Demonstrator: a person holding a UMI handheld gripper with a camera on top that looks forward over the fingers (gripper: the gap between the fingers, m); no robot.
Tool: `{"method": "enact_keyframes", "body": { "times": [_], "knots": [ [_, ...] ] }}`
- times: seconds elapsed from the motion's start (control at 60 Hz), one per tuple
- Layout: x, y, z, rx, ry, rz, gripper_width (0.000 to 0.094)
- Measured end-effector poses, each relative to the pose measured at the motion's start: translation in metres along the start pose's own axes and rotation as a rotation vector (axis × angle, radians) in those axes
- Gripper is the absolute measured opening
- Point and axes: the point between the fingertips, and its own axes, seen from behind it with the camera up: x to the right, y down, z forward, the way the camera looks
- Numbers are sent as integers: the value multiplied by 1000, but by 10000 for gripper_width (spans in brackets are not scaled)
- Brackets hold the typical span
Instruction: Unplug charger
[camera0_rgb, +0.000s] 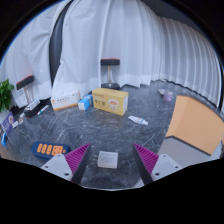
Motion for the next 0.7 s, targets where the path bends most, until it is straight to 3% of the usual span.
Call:
{"method": "enact_keyframes", "body": {
  "times": [0.183,0.333,0.7],
  "knots": [
    [-15,-30,-98,90,-15,-71,853],
    [-32,-25,-201,126,-31,-75,853],
    [-32,68,-376,80,11,-93,857]
  ]
}}
